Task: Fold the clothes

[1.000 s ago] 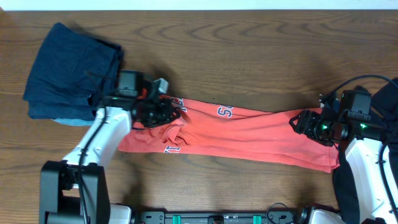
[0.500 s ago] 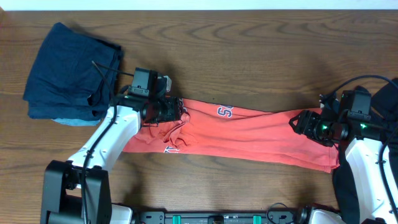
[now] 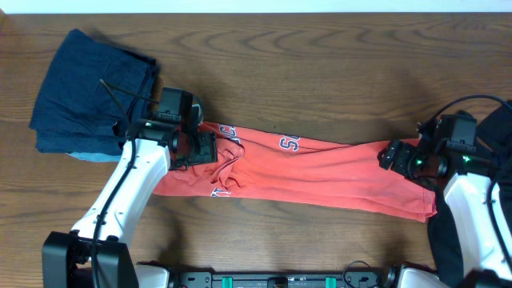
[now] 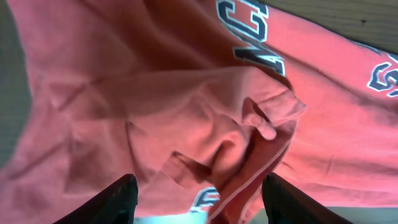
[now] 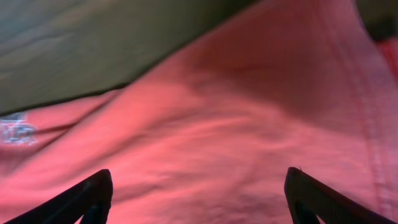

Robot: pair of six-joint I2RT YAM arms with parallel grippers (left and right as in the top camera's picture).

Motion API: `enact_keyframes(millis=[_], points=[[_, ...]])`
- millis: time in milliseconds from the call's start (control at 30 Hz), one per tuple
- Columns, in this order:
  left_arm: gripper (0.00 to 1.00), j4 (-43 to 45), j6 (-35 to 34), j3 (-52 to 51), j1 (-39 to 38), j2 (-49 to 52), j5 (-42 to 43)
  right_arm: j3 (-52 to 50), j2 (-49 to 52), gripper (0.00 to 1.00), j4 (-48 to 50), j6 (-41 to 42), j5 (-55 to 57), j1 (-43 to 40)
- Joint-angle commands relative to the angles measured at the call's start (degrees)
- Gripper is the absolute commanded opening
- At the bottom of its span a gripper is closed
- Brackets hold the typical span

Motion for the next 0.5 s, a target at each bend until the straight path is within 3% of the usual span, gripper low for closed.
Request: enact_keyframes(millis=[0,133,233,333,467], points=[[0.65,1.2,8.7,0.9,-0.5,1.0,1.7,0.0,3.4,0.88,0.2,1.8,4.3,-4.7],[0.63,3.9,12.6,-0.1,-1.8,3.5,2.3,0.0,5.4,0.87,0.2,0.1,-2.8,-11.0],[0.44,7.4,12.7,-1.3,-1.8,7.3,2.2,0.0,5.3,0.87,0.1,-3.7,-7.2,-14.4],[0.11,9.2,12.2,-1.5,-1.4,11.8,0.0,0.0,5.3,0.86,-0.2,-3.6,-7.5,-16.8],[0.06,9.4,6.7,-1.5,-0.7,17.6,-9.1,0.0,5.3,0.86,0.3,-3.1,-7.4,-18.2]])
